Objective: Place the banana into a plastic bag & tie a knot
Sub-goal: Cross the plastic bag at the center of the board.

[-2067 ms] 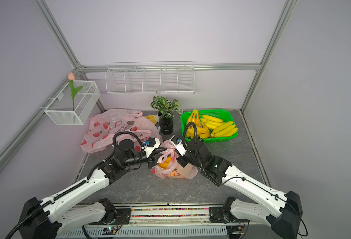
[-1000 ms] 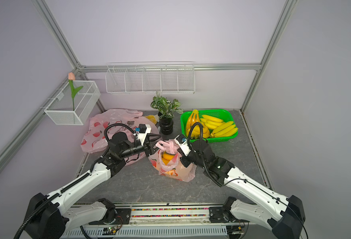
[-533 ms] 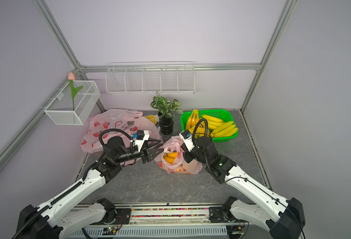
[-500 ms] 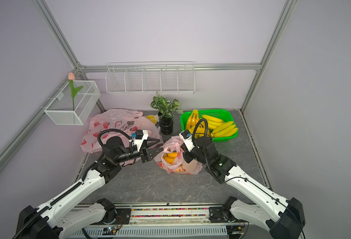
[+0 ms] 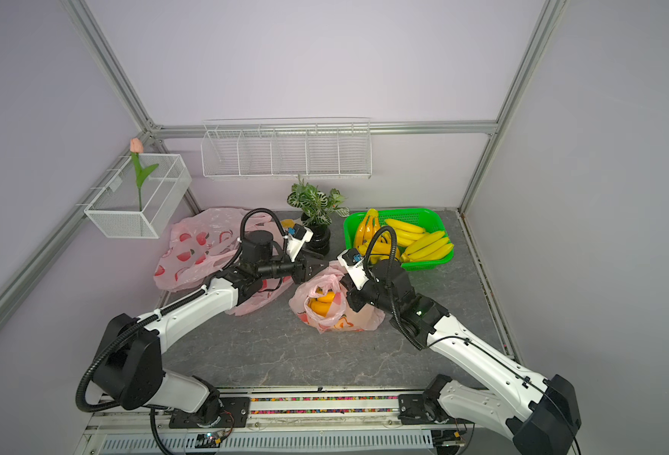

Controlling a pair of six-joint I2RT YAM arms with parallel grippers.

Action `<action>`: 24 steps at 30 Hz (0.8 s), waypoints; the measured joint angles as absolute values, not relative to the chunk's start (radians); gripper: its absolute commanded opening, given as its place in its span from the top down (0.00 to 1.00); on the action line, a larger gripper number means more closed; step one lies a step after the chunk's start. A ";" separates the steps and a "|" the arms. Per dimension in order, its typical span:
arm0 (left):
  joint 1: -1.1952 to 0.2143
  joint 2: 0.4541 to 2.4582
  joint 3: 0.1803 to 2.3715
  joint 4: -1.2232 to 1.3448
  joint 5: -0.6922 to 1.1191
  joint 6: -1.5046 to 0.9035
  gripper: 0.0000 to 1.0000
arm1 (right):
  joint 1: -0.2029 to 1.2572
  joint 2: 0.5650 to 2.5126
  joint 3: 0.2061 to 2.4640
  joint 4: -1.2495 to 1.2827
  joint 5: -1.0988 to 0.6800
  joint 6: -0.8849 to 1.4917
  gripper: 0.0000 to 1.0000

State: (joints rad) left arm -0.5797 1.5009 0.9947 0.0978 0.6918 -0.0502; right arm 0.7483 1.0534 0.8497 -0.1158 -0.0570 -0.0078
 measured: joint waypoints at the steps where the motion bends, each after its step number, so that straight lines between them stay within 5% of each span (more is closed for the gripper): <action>1: -0.586 1.507 0.994 0.080 0.700 -0.043 0.59 | 0.748 1.057 0.850 -0.113 -0.057 -0.008 0.93; 24: -0.740 1.388 0.797 0.192 0.707 -0.068 0.69 | 0.694 1.147 0.794 0.120 -0.080 0.084 0.93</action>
